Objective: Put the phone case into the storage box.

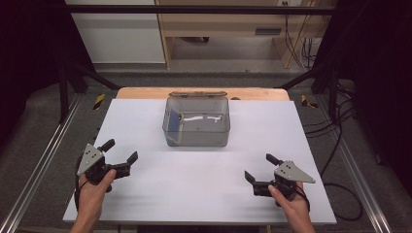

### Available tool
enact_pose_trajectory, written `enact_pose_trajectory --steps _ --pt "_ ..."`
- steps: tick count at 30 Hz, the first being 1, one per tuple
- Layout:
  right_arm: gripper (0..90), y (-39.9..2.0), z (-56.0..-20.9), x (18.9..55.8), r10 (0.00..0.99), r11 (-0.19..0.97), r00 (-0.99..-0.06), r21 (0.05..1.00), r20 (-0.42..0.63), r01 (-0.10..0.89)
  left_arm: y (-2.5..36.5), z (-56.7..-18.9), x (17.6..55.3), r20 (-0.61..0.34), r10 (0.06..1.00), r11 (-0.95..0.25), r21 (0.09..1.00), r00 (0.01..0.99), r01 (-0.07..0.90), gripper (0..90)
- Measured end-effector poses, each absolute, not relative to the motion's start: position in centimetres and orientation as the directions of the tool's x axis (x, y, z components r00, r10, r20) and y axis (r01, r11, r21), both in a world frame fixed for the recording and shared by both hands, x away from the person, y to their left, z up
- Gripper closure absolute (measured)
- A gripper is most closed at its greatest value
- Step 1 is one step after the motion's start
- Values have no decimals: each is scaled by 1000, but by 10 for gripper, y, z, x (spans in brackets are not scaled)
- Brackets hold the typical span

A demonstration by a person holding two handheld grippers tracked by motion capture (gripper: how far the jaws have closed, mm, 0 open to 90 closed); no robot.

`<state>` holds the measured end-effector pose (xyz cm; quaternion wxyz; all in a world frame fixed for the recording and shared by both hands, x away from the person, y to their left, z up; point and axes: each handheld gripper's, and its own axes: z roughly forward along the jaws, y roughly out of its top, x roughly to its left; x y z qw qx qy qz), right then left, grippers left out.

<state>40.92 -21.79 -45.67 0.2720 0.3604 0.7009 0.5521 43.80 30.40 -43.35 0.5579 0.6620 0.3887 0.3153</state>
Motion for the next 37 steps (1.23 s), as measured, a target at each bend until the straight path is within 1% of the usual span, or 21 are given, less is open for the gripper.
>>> enact_pose_trajectory --steps 19,27,37 --pt "24 -219 -457 409 808 135 -589 969 13 207 304 -438 427 -21 851 -69 986 524 152 18" --pt "25 -223 -457 409 816 136 -578 971 2 196 298 -440 419 -6 835 -83 987 550 137 18" --pt "27 -241 -455 410 852 116 -523 977 -6 178 290 -442 410 -4 819 -76 991 573 115 18"
